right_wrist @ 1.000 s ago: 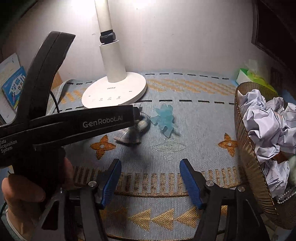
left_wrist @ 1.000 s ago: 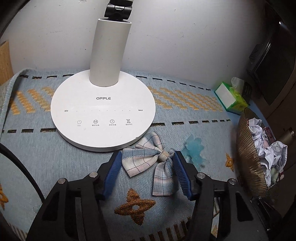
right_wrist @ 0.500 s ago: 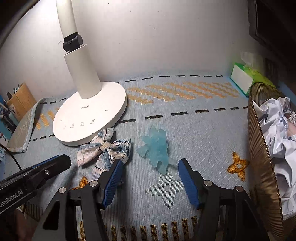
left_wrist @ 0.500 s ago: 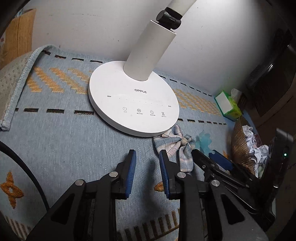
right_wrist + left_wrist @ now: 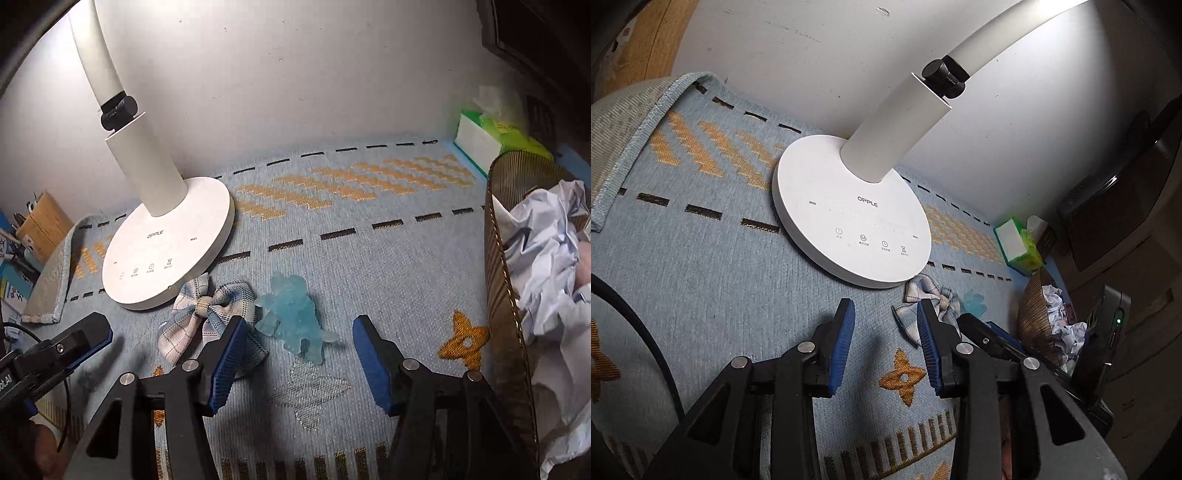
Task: Organize objects
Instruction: 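Grasp the plaid bow with the left tool while the right tool grasps the blue translucent toy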
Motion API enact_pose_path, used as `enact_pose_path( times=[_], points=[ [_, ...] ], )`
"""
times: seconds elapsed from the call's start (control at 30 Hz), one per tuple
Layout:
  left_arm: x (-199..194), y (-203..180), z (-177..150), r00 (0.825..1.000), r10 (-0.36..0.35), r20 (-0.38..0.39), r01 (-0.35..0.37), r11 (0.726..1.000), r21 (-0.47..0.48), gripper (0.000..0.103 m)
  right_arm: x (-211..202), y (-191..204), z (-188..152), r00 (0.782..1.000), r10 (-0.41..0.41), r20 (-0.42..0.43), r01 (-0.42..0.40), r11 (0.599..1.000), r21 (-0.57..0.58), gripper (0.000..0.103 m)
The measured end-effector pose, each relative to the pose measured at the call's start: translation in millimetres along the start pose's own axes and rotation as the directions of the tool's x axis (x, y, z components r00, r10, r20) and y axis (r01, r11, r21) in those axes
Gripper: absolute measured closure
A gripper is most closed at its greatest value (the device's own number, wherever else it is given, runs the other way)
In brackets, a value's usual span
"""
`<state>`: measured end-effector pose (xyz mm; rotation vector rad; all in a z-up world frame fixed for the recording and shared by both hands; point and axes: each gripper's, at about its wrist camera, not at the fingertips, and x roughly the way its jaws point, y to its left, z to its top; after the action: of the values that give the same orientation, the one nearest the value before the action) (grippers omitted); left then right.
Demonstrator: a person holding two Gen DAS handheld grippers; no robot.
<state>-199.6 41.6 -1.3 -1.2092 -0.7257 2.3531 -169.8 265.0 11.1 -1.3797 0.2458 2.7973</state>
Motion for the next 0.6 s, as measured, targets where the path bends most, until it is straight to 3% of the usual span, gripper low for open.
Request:
enact_pose_path(
  times=[0.07, 0.2, 0.27, 0.3, 0.33, 0.43, 0.5, 0.6],
  points=[
    [10.3, -1.1, -2.9, 0.997, 0.079, 0.012, -0.079, 0.997, 0.005, 0.071, 3.6, 4.4, 3.0, 0.999, -0.041, 0.01, 0.041, 0.999, -0.028, 0.045],
    [11.4, -5.5, -4.2, 0.995, 0.093, 0.021, -0.094, 0.995, 0.026, 0.071, 16.1, 7.9, 17.7, 0.998, -0.054, 0.01, 0.054, 0.997, -0.051, 0.045],
    [10.3, -3.3, -3.5, 0.996, 0.09, 0.022, -0.09, 0.996, 0.02, 0.071, 19.3, 10.9, 23.4, 0.999, -0.045, 0.014, 0.046, 0.996, -0.07, 0.053],
    [9.7, -2.0, -3.1, 0.996, 0.086, 0.022, -0.086, 0.996, 0.016, 0.071, 19.3, 13.0, 23.1, 1.0, -0.02, 0.015, 0.021, 0.997, -0.08, 0.065],
    [9.7, -1.4, -2.7, 0.996, 0.083, 0.021, -0.084, 0.996, 0.014, 0.071, 18.0, 16.5, 21.1, 1.0, -0.004, 0.017, 0.006, 0.995, -0.101, 0.069],
    [7.9, 0.7, -2.0, 0.997, 0.079, 0.015, -0.079, 0.997, 0.016, 0.071, 12.1, 30.6, 10.9, 0.996, 0.09, -0.007, -0.09, 0.982, -0.168, 0.069],
    [4.9, 2.4, -2.3, 0.998, 0.067, 0.005, -0.067, 0.998, 0.019, 0.071, 4.8, 45.3, -1.7, 0.978, 0.203, -0.055, -0.21, 0.954, -0.216, 0.069],
    [-1.0, 2.6, -1.2, 0.996, 0.087, -0.021, -0.086, 0.995, 0.04, 0.071, -11.9, 75.2, -27.8, 0.954, 0.278, -0.116, -0.301, 0.899, -0.319, 0.069]
  ],
)
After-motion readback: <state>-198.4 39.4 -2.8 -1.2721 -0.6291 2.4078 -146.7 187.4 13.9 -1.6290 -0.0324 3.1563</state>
